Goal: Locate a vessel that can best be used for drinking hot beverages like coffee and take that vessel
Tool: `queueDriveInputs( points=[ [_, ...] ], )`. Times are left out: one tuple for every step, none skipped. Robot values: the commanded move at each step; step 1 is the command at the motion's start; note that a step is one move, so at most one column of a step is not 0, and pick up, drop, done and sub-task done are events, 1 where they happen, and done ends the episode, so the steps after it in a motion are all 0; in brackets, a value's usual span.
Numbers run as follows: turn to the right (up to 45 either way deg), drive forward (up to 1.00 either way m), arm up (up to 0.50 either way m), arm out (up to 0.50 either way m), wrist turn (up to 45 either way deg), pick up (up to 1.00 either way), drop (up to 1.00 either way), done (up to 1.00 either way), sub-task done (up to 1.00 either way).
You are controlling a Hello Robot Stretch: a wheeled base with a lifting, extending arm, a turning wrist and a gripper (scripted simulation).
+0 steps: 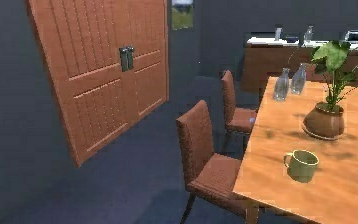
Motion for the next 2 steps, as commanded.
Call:
queueDriveInputs(
  points=[
    [-45.0,0.0,0.0,0.0,0.0,0.0,0.0,0.0,0.0],
    [45.0,0.0,0.0,0.0,0.0,0.0,0.0,0.0,0.0]
  ],
)
